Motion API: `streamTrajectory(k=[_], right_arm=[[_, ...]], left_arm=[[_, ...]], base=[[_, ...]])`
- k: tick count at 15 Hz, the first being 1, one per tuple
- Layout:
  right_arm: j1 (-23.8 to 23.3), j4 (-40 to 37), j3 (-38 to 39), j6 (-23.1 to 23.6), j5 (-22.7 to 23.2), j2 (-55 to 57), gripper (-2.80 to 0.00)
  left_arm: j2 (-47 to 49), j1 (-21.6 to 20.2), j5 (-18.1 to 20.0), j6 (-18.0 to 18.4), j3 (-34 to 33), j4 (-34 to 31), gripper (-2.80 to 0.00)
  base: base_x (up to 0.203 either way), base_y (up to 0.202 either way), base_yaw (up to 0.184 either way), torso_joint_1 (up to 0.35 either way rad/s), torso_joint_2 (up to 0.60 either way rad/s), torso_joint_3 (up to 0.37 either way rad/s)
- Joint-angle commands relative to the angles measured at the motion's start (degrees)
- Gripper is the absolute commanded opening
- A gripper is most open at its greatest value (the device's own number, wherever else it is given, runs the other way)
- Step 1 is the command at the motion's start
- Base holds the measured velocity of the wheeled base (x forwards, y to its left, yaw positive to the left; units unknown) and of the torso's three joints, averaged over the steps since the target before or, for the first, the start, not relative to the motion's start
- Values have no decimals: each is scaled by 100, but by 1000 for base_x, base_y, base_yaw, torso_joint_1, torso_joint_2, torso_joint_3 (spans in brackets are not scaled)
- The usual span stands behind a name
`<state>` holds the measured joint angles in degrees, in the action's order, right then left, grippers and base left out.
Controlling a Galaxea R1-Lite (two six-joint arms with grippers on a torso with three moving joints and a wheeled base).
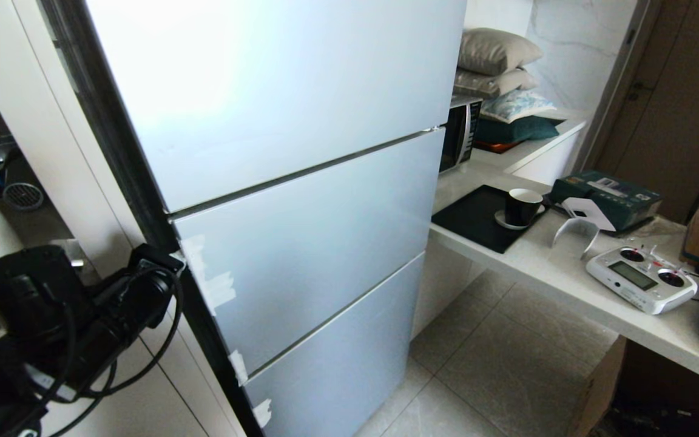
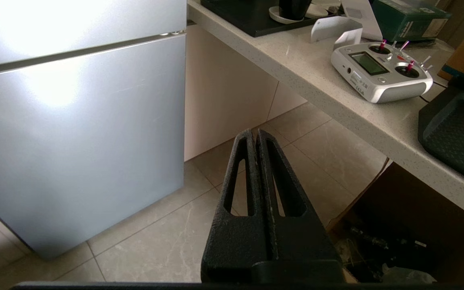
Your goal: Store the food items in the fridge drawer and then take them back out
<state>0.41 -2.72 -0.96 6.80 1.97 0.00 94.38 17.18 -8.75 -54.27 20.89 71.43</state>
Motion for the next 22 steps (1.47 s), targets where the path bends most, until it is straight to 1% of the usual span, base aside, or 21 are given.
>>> streamTrajectory(k=[1,3,6,8,10,11,13,14,16,17,19,20,21,22], right_arm=[[2,-1,0,5,5,9,-280],[2,-1,0,5,5,9,-280],[2,-1,0,5,5,9,-280],[2,-1,0,5,5,9,-280],[2,-1,0,5,5,9,-280],[2,-1,0,5,5,9,-280],[2,-1,0,5,5,9,-280],[2,-1,0,5,5,9,-280],[2,-1,0,5,5,9,-280],[2,-1,0,5,5,9,-280],[2,-1,0,5,5,9,-280],[2,-1,0,5,5,9,-280],[2,-1,0,5,5,9,-280],[2,-1,0,5,5,9,-280]], left_arm=[[-71,198,58,-54,-130,33,-280],[-137,265,24,-115,-224,37,-280],[-392,407,31,-109,-380,37,-280],[-648,593,39,-73,-475,37,-280],[-965,948,43,-27,-647,30,-280],[-1230,1197,46,29,-785,18,-280],[-1815,1764,39,193,-1243,-6,-280],[-2150,1966,34,306,-1536,-21,-280],[-2840,2138,17,436,-1932,-152,-280],[-3223,2158,-13,467,-1988,-452,-280],[-4114,2177,-46,520,-1919,-1290,-280],[-4569,2178,-63,567,-1770,-1890,-280],[-5002,2169,-78,716,-1497,-2621,-280],[-5398,2159,-96,1023,-1146,-3460,-280]], base=[[0,0,0,0,0,0],[0,0,0,0,0,0],[0,0,0,0,0,0],[0,0,0,0,0,0],[0,0,0,0,0,0],[0,0,0,0,0,0],[0,0,0,0,0,0],[0,0,0,0,0,0],[0,0,0,0,0,0],[0,0,0,0,0,0],[0,0,0,0,0,0],[0,0,0,0,0,0],[0,0,0,0,0,0],[0,0,0,0,0,0]])
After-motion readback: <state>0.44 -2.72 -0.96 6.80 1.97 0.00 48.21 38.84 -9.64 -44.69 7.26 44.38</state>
